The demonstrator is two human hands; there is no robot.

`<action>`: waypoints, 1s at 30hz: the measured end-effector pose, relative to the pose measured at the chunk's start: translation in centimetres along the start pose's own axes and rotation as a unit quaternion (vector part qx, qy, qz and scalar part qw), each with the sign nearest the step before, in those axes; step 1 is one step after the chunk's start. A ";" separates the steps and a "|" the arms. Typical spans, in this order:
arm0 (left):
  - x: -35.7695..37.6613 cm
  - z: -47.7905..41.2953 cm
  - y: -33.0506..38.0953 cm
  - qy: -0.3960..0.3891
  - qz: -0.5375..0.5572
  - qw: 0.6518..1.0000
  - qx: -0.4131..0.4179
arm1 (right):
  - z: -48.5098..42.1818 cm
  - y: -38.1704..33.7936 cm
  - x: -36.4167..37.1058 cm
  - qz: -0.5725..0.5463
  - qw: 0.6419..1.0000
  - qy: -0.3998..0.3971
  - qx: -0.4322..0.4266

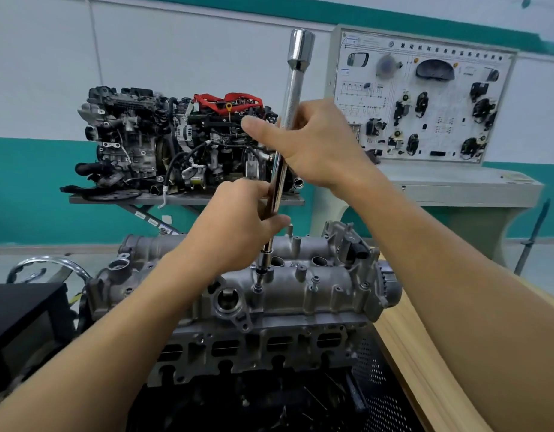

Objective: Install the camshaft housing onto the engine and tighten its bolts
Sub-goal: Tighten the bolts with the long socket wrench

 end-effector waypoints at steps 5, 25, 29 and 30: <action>1.3 0.4 -0.5 -0.121 0.172 0.978 -0.013 | 1.3 0.6 2.0 -0.166 0.956 -0.232 0.062; 1.1 0.4 -2.1 -0.157 0.172 0.972 -0.023 | 0.3 1.0 1.1 -0.013 0.997 -0.074 0.002; 0.2 0.2 -1.8 -0.047 0.136 0.990 0.004 | 0.4 0.9 1.6 0.042 0.998 -0.037 0.020; 0.5 0.1 -1.7 -0.073 0.150 0.986 0.006 | 0.5 1.2 2.0 0.022 0.997 -0.071 0.034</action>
Point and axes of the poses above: each hand's wrist, its own z-axis away from the middle knuckle, its own x-axis out of the palm, y = z × x, the point moved 9 cm from there along -z, towards the middle knuckle, and after that the axes turned 5 degrees about z, right-handed, at the moved point
